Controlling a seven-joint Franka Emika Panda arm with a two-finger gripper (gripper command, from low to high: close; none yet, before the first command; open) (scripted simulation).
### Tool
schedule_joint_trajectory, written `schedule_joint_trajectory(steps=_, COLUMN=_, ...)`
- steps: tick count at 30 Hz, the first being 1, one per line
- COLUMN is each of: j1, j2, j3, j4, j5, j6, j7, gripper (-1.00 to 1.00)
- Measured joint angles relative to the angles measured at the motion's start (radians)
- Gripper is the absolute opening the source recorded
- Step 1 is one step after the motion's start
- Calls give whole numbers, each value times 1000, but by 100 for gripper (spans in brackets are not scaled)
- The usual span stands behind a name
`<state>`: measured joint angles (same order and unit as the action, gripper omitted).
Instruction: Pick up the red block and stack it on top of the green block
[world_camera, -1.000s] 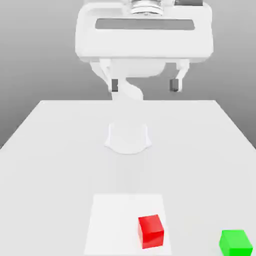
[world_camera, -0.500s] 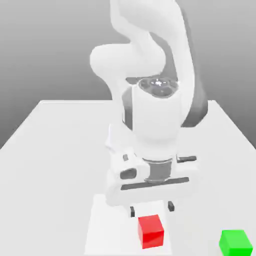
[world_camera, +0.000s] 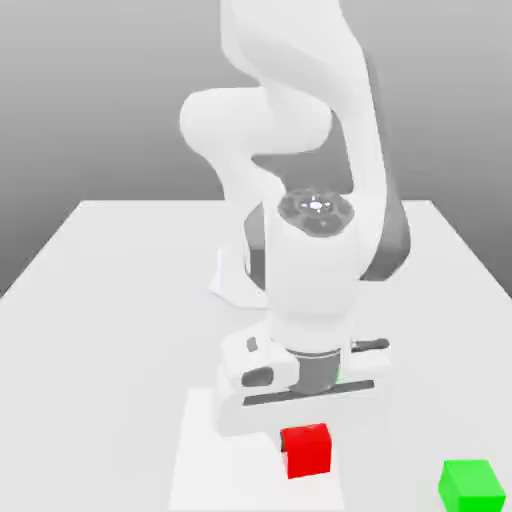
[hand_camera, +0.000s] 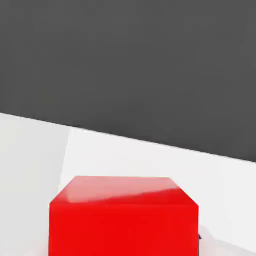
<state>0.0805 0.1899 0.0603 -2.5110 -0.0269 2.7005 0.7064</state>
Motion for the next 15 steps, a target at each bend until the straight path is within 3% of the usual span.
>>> schedule_joint_trajectory(steps=7, j1=132, j2=80, j3=155, j4=236, j5=-72, j6=-165, j7=-171, gripper=-100)
schedule_joint_trajectory(steps=11, j1=174, j2=207, j3=140, j4=272, j5=-127, j6=-78, j7=-159, gripper=-100)
schedule_joint_trajectory(steps=12, j1=180, j2=225, j3=135, j4=274, j5=-135, j6=-61, j7=-155, gripper=100)
schedule_joint_trajectory(steps=15, j1=180, j2=225, j3=135, j4=274, j5=-135, j6=-61, j7=-155, gripper=100)
